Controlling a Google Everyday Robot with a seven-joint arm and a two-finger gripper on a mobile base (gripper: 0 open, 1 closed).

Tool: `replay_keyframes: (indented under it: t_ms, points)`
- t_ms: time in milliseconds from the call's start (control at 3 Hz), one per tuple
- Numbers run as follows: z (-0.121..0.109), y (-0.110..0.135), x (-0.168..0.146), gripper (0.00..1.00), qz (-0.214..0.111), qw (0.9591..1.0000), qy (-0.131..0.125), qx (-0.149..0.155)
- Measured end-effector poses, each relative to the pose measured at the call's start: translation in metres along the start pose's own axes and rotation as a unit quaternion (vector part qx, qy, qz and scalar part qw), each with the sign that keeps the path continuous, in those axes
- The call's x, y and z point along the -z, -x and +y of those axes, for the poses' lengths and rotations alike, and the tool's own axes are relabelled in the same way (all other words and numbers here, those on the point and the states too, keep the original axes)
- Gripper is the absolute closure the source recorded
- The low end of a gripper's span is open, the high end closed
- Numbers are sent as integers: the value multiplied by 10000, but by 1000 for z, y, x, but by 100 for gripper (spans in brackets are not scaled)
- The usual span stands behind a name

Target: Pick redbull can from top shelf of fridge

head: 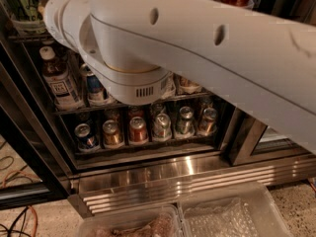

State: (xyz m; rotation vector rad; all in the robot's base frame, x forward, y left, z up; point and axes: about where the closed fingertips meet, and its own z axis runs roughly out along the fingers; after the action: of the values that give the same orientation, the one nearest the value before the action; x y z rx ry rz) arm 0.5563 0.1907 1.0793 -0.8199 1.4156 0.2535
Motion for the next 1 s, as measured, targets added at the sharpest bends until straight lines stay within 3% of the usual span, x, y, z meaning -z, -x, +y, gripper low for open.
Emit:
replay_keyframes:
  t_ms: [333,1000]
  points:
    - [-13,24,-8,100,-253,9997,-69,20]
    - [-21,85,9,100,-818,9952,-176,514]
